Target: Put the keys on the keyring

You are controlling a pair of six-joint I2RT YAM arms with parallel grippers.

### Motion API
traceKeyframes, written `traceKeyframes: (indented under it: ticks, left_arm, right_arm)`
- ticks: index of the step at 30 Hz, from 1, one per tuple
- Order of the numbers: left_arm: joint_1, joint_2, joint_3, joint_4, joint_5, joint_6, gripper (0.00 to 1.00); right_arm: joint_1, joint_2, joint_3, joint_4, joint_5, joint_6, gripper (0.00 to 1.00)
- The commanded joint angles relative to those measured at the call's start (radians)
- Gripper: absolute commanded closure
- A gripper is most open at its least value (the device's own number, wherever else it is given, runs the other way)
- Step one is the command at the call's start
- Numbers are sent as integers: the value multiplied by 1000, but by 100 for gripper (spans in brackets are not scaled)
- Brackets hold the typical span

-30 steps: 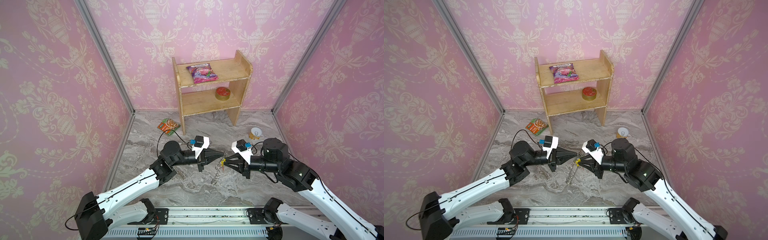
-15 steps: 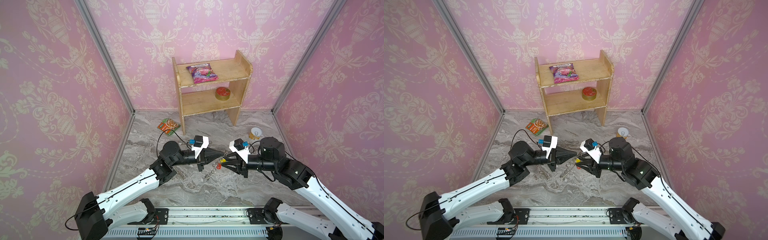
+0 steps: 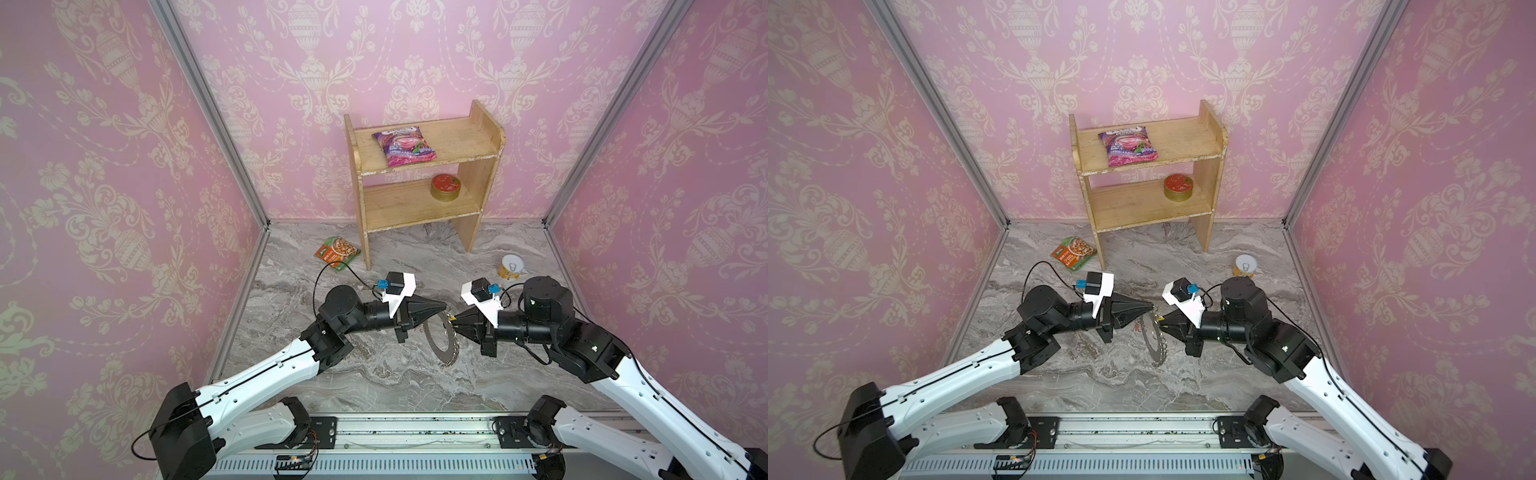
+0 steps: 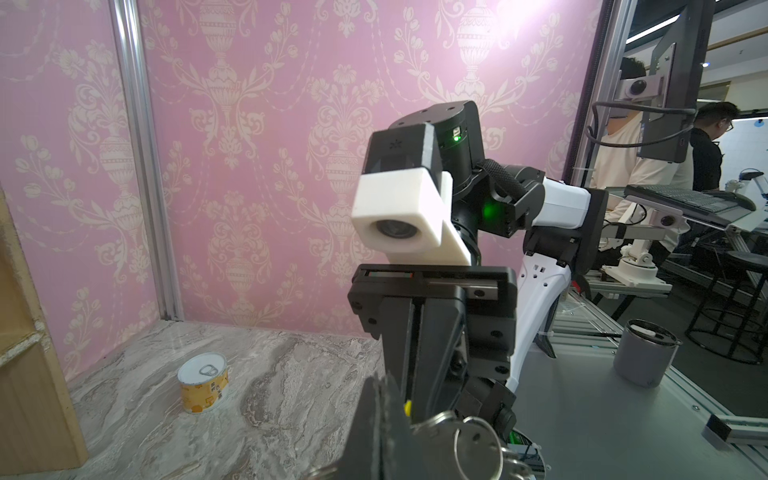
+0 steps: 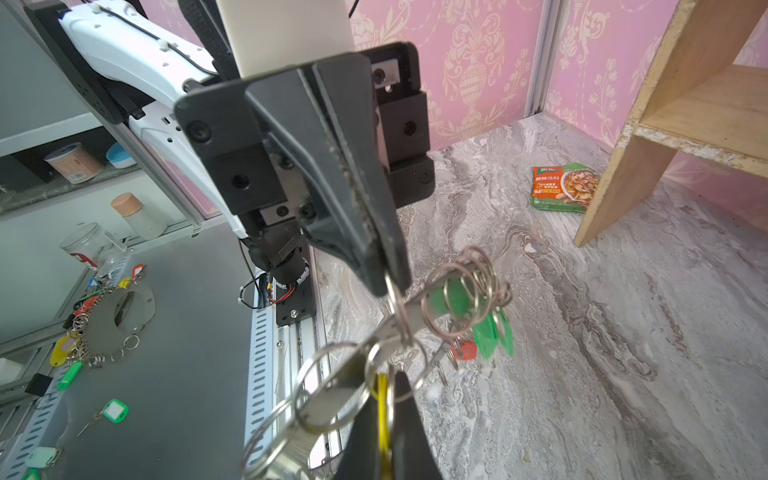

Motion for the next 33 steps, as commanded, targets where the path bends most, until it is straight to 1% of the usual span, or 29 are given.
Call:
traceKeyframes:
  ticks: [1,3,4,9,15,22,33]
  left_arm:
    - [5,-7,-22,173,-72,-46,100]
    - [5,10,-22,241,-85,-72,100]
    - [5,17,-48,264,-87,-81,100]
    - [7,57,-47,359,-80,-134,100]
    - [8,72,-44,405,-76,-167,100]
    - [13,60,-54,385,-71,-160,100]
    - [22,-15,-64,257,-63,-110,100]
  right_arm:
    - [19,-12,-40,73,-44,60,100]
    - [39,-1,-61,104,-39,78,100]
    - [48,5,-69,119,-39,84,100]
    - [82,43,-96,184,-34,107,100]
    - [92,48,-104,197,-16,111,100]
    - [92,28,-78,141,19,88,100]
    - [90,-1,21,-85,132,-18,100]
